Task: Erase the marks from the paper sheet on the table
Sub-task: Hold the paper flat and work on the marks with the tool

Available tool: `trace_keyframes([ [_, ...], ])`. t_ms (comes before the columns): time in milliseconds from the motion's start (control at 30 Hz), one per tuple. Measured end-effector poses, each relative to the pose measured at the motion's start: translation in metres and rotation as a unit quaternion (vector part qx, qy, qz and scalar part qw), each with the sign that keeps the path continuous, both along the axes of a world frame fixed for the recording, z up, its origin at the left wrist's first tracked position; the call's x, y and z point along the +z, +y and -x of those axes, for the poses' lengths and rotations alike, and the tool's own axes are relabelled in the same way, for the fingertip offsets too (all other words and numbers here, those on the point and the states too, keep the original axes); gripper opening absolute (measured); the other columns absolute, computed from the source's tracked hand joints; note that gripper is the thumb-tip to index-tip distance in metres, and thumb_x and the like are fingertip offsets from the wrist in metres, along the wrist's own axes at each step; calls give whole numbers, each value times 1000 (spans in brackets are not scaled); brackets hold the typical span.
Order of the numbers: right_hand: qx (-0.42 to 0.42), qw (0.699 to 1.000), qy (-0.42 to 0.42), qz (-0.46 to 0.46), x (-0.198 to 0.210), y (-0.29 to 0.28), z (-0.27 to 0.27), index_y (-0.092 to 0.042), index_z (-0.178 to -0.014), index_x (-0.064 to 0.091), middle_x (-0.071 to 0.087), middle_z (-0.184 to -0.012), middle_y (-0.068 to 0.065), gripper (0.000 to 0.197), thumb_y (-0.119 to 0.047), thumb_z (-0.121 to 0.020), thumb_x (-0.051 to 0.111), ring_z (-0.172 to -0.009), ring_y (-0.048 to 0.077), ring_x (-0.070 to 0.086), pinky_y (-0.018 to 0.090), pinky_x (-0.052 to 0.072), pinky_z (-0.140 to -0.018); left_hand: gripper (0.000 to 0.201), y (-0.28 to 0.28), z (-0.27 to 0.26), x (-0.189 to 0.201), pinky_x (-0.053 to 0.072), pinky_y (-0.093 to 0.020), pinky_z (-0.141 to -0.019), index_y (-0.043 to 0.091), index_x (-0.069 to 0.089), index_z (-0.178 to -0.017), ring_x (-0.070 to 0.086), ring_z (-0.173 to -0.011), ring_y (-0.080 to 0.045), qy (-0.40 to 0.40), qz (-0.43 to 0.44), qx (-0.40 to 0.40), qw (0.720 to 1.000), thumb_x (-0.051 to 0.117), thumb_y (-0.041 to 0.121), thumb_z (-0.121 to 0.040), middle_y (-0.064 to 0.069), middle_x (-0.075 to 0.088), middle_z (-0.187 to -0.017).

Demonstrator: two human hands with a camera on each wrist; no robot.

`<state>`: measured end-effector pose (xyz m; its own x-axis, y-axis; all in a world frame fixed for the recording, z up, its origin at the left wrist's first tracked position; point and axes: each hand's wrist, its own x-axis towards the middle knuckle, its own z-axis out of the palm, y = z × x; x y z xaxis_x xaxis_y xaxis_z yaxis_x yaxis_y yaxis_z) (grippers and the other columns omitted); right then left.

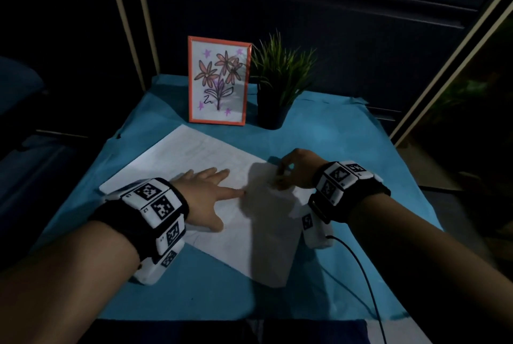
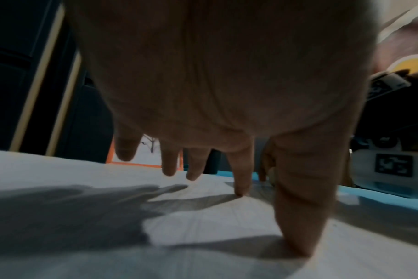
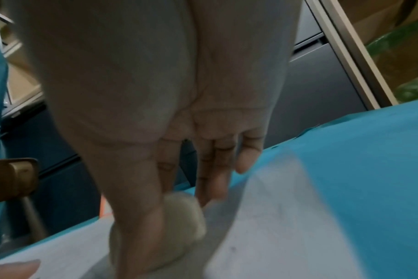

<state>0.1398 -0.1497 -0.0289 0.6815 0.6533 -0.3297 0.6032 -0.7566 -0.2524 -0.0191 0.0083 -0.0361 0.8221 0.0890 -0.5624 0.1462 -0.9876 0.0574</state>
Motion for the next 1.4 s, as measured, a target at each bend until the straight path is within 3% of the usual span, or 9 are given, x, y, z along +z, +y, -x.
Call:
trace_keyframes([
  [267, -39, 998, 19, -36, -4, -19, 4, -13, -103, 68, 63, -103, 3, 29, -30, -79, 74, -103, 20, 58, 23, 40, -77, 94, -1, 19, -2, 38, -41, -104, 24, 15, -150, 26, -138, -29, -59, -112, 165, 978, 54, 72, -79, -7, 18, -153],
  [533, -44, 981, 33, -186, -14, -40, 18, -9, -92, 67, 59, -86, -2, 15, -9, -79, 74, -84, 14, 55, 18, 40, -68, 101, 16, 29, -4, 47, -37, -94, 9, 16, -144, 52, -120, -31, -145, -37, 357, 922, 57, 72, -77, -15, 47, -137],
  [700, -106, 906, 47, -406, -19, -49, 27, -22, -73, 58, 65, -79, 0, 22, -8, -80, 74, -71, 8, 56, 15, 43, -63, 89, 30, 37, -2, 41, -39, -100, 9, 19, -143, 46, -125, -36, -245, 96, 436, 860, 68, 51, -82, -19, 38, -143],
  [800, -118, 839, 103, -521, -14, -54, 33, -18, -75, 56, 64, -80, -6, 27, 5, -81, 68, -67, -3, 58, 17, 48, -69, 74, 36, 34, -2, 38, -39, -100, 6, 28, -135, 48, -122, -32, -359, 221, 465, 778, 74, 33, -83, -16, 45, -137],
  [900, -107, 809, 129, -564, -7, -57, 40, -11, -76, 53, 61, -79, -1, 27, 14, -81, 62, -67, -5, 58, 13, 49, -69, 66, 35, 26, 5, 45, -41, -97, 10, 29, -137, 58, -108, -24, -437, 372, 441, 690, 70, 19, -87, -7, 62, -116],
  [1100, -139, 802, 106, -571, -6, -60, 46, -30, -74, 60, 60, -96, 21, 28, -4, -77, 72, -82, 19, 57, 36, 49, -82, 15, 13, 18, 22, 51, -24, -86, 17, 64, -95, 66, -84, -3, -542, 386, 330, 669, 60, 3, -92, 17, 70, -87],
  [1167, -140, 811, 98, -560, -4, -61, 47, -28, -73, 59, 61, -102, 26, 28, -4, -77, 73, -84, 22, 58, 37, 49, -84, 2, 6, 18, 23, 53, -35, -80, 13, 63, -92, 65, -82, -10, -563, 380, 315, 663, 63, 11, -92, 1, 72, -85],
  [1233, -133, 820, 91, -550, 0, -62, 47, -22, -75, 57, 67, -98, 20, 25, -2, -80, 71, -87, 20, 61, 36, 50, -87, 16, -2, 19, 25, 51, -46, -84, 3, 61, -98, 63, -87, -20, -580, 363, 294, 667, 62, 18, -92, -16, 69, -91],
  [1400, -138, 828, 24, -544, 18, -65, 43, -24, -77, 57, 69, -90, 3, 20, -9, -83, 70, -82, 11, 60, 16, 46, -76, 23, -18, 22, 33, 52, -41, -75, 7, 60, -84, 64, -78, -26, -602, 317, 287, 675, 59, 29, -92, -13, 69, -81],
])
